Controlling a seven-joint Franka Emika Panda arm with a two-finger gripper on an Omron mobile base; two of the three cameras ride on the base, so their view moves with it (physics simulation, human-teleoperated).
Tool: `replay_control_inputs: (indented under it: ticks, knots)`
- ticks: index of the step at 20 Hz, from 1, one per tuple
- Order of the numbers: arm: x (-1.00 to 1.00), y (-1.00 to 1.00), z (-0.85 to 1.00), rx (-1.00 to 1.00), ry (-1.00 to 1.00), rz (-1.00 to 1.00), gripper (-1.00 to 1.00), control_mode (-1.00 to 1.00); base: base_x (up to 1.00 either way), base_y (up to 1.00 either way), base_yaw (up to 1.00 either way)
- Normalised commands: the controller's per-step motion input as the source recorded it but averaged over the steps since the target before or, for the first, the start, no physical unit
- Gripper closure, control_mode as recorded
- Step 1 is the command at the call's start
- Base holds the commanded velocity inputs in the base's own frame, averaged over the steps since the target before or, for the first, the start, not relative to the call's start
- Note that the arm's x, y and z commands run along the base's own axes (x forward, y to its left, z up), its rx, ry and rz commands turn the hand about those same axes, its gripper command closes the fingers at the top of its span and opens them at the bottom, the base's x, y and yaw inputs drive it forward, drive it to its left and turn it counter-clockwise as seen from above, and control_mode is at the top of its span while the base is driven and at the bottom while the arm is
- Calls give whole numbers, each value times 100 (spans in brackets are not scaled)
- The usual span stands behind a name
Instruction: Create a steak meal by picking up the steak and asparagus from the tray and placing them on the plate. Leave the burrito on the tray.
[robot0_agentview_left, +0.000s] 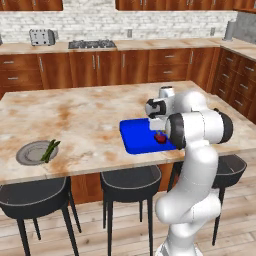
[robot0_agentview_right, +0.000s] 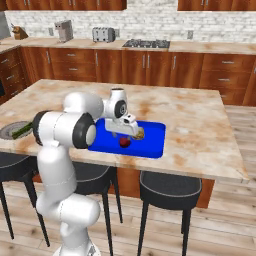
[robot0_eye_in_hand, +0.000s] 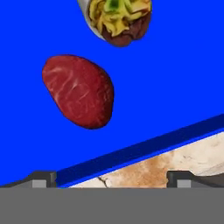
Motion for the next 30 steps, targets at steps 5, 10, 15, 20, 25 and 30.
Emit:
replay_control_inputs:
  ticks: [5,10,15,20,25,30]
  knots:
    - [38,8,-55,0,-1,5,-100,-100,0,0,0]
    - [37,0,-42,0,-1,4,-100,-100,0,0,0]
    - [39,0,-37,0,-2,3,-100,-100,0,0,0]
    - [9,-4,-52,0,-11,3,100,-100,0,0,0]
    - [-19,15,10,0,-5,5,100,-100,0,0,0]
    - [-51,62,87,1,-19,3,100,-100,0,0,0]
